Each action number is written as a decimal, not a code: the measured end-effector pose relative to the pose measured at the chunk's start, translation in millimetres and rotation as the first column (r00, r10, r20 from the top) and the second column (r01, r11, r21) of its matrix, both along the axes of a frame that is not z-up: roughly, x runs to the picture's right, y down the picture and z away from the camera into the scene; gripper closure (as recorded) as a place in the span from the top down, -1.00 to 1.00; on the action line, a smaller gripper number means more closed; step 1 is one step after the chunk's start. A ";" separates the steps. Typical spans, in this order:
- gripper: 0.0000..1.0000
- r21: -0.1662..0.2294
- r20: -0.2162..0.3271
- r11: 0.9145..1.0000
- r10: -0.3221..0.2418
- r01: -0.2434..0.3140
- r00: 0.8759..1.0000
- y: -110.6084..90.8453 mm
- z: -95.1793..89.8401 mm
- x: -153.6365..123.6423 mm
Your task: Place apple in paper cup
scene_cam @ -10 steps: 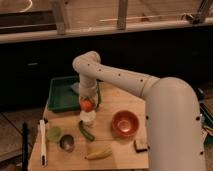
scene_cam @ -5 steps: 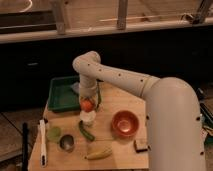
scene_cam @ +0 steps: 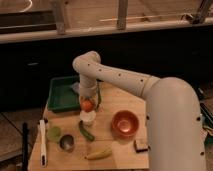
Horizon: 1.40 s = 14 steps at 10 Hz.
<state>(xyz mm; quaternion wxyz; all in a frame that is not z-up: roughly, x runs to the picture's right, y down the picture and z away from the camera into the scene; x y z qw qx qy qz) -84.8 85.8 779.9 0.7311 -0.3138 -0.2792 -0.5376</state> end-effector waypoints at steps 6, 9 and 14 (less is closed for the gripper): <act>-0.19 0.004 -0.005 1.000 0.005 -0.005 1.000 -0.8 -0.4 -0.1; -0.19 0.004 -0.008 1.000 0.006 -0.006 1.000 -0.9 -0.7 0.1; -0.19 0.006 -0.013 1.000 0.010 -0.009 1.000 -1.0 -0.8 0.2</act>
